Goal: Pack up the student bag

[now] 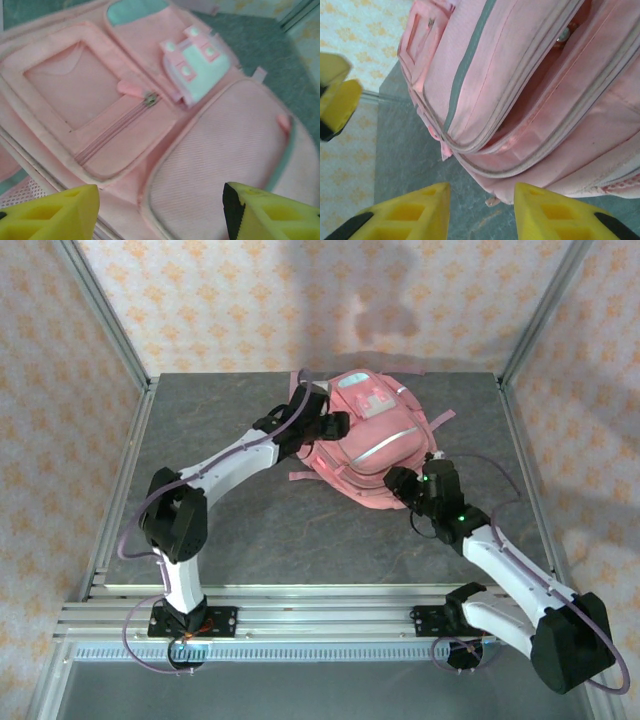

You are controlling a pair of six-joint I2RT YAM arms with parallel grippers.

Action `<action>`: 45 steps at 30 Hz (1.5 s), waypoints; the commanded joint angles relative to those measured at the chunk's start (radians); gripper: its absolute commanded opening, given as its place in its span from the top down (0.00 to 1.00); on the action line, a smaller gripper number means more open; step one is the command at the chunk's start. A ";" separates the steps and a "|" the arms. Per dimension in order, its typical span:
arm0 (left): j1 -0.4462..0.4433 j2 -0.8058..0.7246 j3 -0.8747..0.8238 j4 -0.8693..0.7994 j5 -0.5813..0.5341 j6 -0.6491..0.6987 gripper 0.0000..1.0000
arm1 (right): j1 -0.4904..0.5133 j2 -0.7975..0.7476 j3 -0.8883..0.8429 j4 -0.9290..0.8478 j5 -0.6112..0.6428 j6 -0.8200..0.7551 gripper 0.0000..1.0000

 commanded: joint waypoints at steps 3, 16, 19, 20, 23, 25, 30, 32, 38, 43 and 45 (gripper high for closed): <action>-0.014 0.129 0.059 -0.007 0.080 -0.035 0.33 | 0.012 -0.012 -0.007 -0.007 0.018 -0.023 0.62; -0.014 0.219 0.095 0.015 0.193 -0.067 0.94 | 0.013 0.012 -0.031 0.015 0.014 -0.025 0.62; -0.012 0.205 0.088 0.024 0.192 -0.071 1.00 | 0.018 0.038 -0.034 0.022 0.005 -0.033 0.63; -0.011 0.196 0.084 0.027 0.191 -0.074 1.00 | 0.016 0.045 -0.036 0.017 0.013 -0.033 0.63; -0.001 0.149 0.031 0.066 0.191 -0.110 1.00 | 0.014 0.065 -0.042 0.023 0.054 -0.011 0.63; 0.014 0.096 -0.042 0.124 0.193 -0.142 1.00 | 0.001 0.100 -0.039 0.031 0.084 0.010 0.63; 0.039 -0.048 -0.239 0.251 0.198 -0.241 1.00 | -0.043 0.245 -0.006 0.058 0.100 0.060 0.63; 0.040 -0.094 -0.302 0.267 0.192 -0.259 1.00 | -0.049 0.299 0.025 0.089 0.105 0.059 0.64; 0.041 -0.227 -0.523 0.442 0.217 -0.407 1.00 | -0.083 0.492 0.199 0.134 0.106 -0.006 0.65; 0.031 -0.239 -0.585 0.555 0.229 -0.501 1.00 | -0.103 0.679 0.415 0.098 0.044 -0.092 0.66; 0.029 -0.229 -0.573 0.574 0.225 -0.518 1.00 | -0.104 0.724 0.490 0.051 0.035 -0.120 0.66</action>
